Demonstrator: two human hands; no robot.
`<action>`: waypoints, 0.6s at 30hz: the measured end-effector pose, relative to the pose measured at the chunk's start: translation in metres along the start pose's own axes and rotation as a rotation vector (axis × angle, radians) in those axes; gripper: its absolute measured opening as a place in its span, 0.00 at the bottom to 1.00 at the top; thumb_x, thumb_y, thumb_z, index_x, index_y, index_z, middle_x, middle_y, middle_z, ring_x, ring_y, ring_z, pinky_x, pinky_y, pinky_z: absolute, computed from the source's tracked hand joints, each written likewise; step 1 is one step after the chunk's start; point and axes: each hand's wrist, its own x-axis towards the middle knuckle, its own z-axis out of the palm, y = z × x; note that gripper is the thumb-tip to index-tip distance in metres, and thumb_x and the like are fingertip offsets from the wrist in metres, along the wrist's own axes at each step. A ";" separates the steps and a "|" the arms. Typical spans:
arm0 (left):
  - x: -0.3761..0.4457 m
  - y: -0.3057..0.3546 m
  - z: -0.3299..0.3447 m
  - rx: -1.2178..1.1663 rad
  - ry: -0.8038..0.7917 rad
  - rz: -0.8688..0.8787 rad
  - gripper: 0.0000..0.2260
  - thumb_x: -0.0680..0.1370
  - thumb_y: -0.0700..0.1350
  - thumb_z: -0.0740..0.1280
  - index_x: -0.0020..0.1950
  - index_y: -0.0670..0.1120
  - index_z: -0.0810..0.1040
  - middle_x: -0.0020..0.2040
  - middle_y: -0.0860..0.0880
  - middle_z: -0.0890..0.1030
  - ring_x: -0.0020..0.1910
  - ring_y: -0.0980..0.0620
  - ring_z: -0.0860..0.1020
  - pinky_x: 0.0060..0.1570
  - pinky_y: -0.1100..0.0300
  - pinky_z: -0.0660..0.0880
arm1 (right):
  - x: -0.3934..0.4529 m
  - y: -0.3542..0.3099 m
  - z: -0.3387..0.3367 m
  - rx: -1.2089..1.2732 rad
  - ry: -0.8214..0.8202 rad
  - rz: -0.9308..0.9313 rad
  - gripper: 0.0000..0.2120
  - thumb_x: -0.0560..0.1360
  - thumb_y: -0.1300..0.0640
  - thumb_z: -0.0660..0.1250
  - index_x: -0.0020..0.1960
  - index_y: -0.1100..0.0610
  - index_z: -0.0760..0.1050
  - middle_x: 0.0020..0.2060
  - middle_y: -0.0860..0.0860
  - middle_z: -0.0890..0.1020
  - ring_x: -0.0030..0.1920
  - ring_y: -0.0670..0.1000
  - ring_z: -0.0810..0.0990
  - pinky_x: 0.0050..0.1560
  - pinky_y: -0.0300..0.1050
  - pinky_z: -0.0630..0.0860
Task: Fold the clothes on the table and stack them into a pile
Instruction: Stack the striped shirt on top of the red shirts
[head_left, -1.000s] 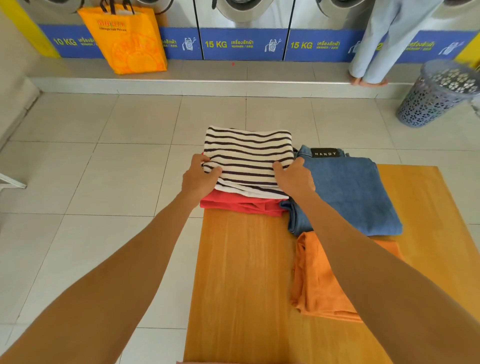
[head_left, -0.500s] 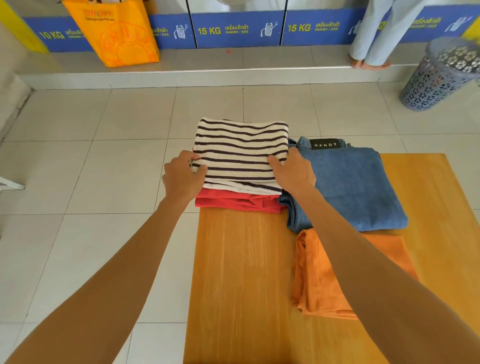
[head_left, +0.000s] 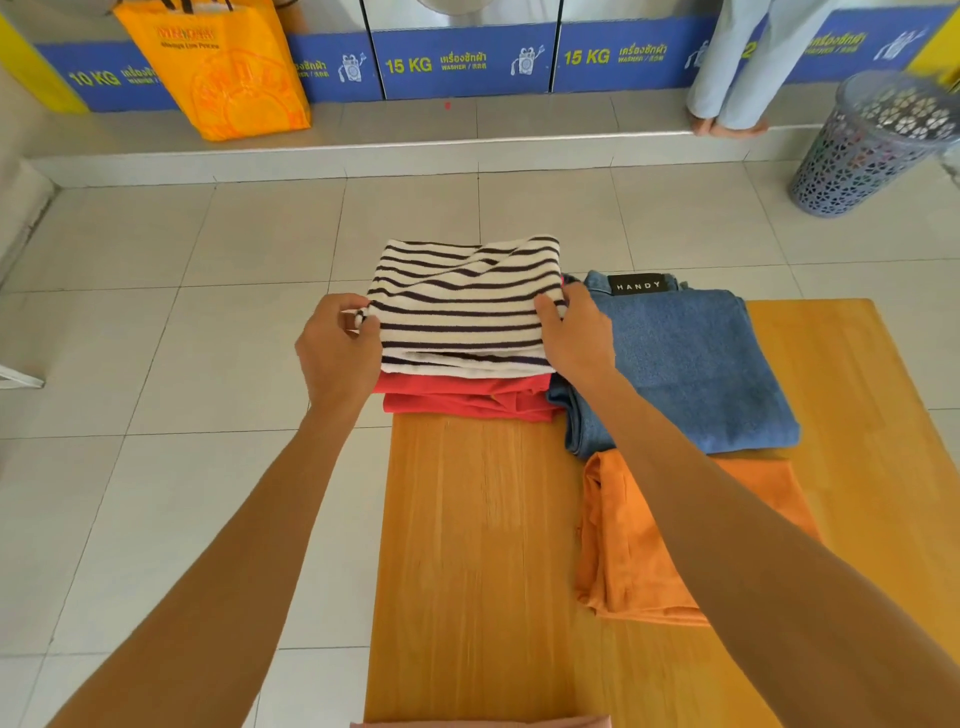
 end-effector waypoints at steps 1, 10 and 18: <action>-0.001 -0.002 -0.002 -0.010 -0.012 -0.029 0.09 0.77 0.42 0.68 0.57 0.48 0.78 0.50 0.51 0.81 0.46 0.54 0.80 0.46 0.64 0.78 | -0.002 0.000 0.001 0.038 0.019 -0.017 0.18 0.82 0.46 0.59 0.67 0.55 0.70 0.54 0.56 0.82 0.52 0.58 0.81 0.51 0.56 0.79; -0.026 -0.014 -0.015 0.015 -0.403 -0.231 0.19 0.78 0.46 0.68 0.69 0.53 0.70 0.54 0.50 0.80 0.50 0.50 0.79 0.38 0.65 0.73 | -0.045 0.024 0.002 0.040 0.020 0.066 0.14 0.80 0.52 0.64 0.63 0.54 0.68 0.46 0.53 0.81 0.46 0.56 0.83 0.44 0.58 0.83; -0.139 -0.040 -0.079 0.002 -0.670 -0.310 0.11 0.78 0.51 0.67 0.60 0.58 0.77 0.53 0.53 0.81 0.53 0.53 0.80 0.56 0.50 0.79 | -0.194 0.052 -0.018 0.152 -0.114 0.138 0.05 0.79 0.57 0.66 0.54 0.50 0.75 0.36 0.51 0.81 0.32 0.51 0.79 0.33 0.47 0.75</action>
